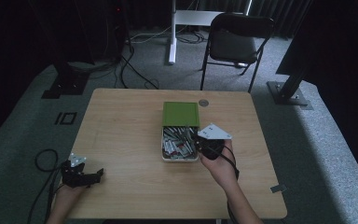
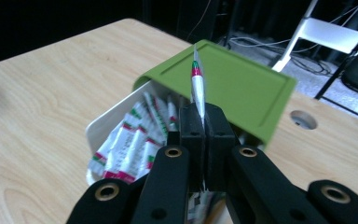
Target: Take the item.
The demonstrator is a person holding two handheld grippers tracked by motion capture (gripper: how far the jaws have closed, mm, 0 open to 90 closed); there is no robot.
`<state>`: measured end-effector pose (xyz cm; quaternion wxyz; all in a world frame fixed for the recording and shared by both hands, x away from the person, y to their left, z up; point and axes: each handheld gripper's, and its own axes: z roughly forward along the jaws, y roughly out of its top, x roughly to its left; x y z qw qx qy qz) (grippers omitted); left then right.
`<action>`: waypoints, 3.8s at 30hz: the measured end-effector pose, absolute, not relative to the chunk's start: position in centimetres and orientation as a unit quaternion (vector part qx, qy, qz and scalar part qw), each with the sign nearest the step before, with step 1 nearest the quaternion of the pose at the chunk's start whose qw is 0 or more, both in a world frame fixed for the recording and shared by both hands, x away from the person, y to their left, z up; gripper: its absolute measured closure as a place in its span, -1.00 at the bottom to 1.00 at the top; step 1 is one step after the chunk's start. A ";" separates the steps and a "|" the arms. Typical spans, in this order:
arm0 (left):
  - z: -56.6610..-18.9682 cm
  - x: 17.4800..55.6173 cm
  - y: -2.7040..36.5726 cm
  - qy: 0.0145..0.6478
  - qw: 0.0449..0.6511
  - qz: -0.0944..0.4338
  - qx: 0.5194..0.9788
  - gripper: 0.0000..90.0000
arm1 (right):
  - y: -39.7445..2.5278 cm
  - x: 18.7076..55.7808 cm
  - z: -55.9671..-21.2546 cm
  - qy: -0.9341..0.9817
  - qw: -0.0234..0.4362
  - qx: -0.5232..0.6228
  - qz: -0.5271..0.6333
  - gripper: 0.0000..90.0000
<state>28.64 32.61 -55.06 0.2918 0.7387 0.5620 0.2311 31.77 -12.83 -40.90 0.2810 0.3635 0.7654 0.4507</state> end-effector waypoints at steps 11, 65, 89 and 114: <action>-55.1 28.6 32.6 0.562 0.291 0.231 0.739 -0.97 | -16.1 32.9 -40.7 0.736 0.307 0.408 0.444 0.97; -55.1 28.6 32.6 0.562 0.292 0.231 0.739 -0.97 | -22.0 41.0 -52.9 0.709 0.305 0.546 0.326 0.92; -55.1 28.6 32.6 0.562 0.291 0.231 0.739 -0.97 | -20.9 40.1 -54.0 0.746 0.227 0.496 0.382 -0.20; -55.1 28.6 32.6 0.562 0.292 0.231 0.739 -0.97 | -25.8 36.2 -53.4 0.707 0.260 0.528 0.393 -0.68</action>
